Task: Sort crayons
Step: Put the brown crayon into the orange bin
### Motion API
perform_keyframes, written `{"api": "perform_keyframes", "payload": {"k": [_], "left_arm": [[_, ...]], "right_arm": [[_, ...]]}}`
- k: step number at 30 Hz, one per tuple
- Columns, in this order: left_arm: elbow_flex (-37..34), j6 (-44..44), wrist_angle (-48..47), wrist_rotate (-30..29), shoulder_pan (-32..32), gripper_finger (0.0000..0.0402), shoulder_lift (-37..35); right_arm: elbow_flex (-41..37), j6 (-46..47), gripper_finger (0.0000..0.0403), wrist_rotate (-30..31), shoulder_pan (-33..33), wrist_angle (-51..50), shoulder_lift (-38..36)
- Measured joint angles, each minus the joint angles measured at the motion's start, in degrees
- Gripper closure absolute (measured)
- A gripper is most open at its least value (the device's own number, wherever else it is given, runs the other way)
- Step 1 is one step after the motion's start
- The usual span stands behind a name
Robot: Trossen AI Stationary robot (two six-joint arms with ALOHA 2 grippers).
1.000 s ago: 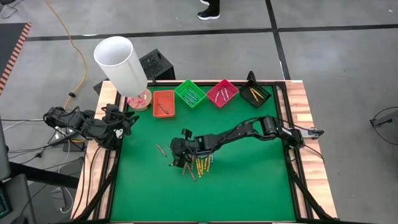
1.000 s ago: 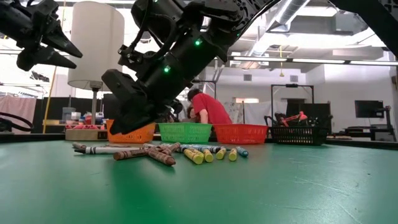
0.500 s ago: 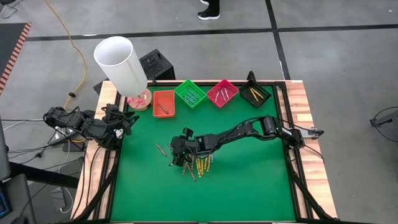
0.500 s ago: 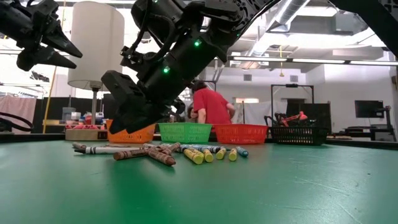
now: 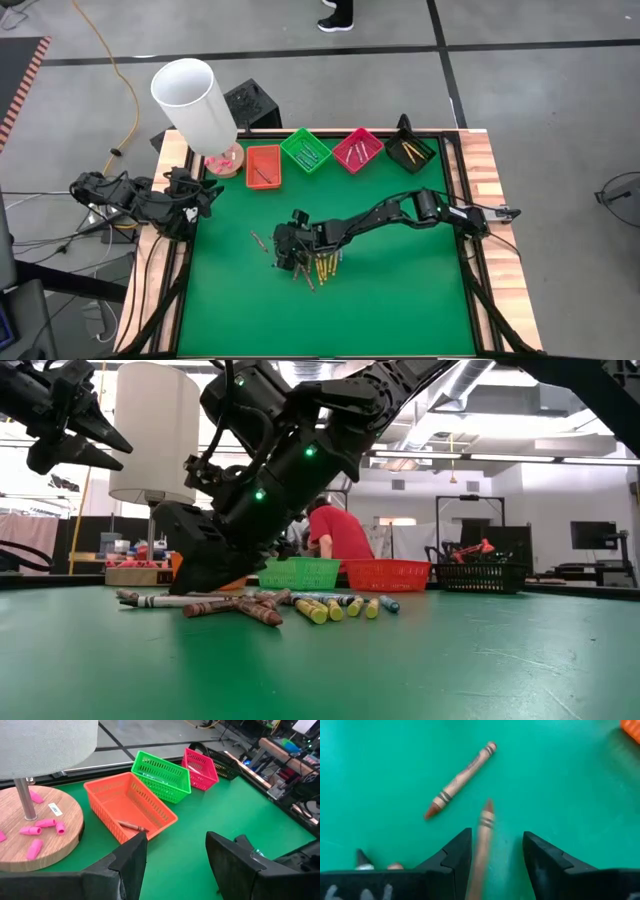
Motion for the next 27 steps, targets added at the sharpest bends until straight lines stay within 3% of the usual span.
{"api": "perform_keyframes", "payload": {"k": [6,18,27], "left_arm": [[0.0,0.0,0.0,0.0,0.0,0.021,0.0],[0.0,0.0,0.0,0.0,0.0,0.021,0.0],[0.0,0.0,0.0,0.1,0.0,0.021,0.0]], "right_arm": [[0.1,1.5,0.0255,-0.9,-0.5,-2.0,0.0],[0.1,2.6,0.0391,-2.0,-1.0,-3.7,-0.1],[0.1,1.7,0.0399,-2.7,-1.9,-3.4,-0.4]]}}
